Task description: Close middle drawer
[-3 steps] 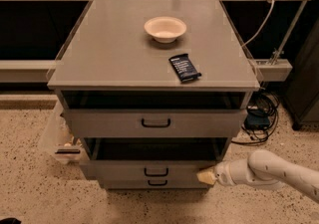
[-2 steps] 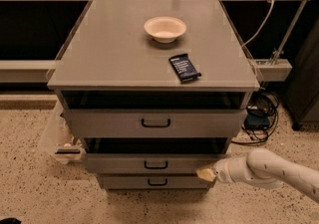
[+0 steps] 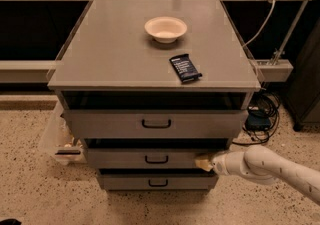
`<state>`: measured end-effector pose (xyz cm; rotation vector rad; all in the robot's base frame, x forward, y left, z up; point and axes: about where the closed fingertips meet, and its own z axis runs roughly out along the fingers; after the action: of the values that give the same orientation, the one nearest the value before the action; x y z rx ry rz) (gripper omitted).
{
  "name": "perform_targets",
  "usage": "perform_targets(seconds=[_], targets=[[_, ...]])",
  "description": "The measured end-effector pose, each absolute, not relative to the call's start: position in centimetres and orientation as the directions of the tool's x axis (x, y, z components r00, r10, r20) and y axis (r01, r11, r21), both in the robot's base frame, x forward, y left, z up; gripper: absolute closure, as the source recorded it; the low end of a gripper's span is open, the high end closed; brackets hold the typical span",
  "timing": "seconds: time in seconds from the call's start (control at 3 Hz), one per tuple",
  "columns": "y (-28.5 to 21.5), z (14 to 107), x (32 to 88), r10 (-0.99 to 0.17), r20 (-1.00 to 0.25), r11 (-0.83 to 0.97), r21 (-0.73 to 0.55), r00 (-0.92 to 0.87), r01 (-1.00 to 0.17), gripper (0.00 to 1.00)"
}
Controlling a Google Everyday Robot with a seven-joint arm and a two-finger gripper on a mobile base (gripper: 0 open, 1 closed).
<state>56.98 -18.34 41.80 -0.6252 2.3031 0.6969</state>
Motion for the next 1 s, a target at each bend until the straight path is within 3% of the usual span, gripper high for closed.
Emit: perform_targets(seconds=[0.67,1.0], targets=[[-19.0,41.4,57.3,-0.223,-0.703,0.762,0.306,-0.676,-0.570,1.00],[-20.0,40.8,55.7,-0.229,-0.678,0.746,0.338,-0.698,-0.573,0.86]])
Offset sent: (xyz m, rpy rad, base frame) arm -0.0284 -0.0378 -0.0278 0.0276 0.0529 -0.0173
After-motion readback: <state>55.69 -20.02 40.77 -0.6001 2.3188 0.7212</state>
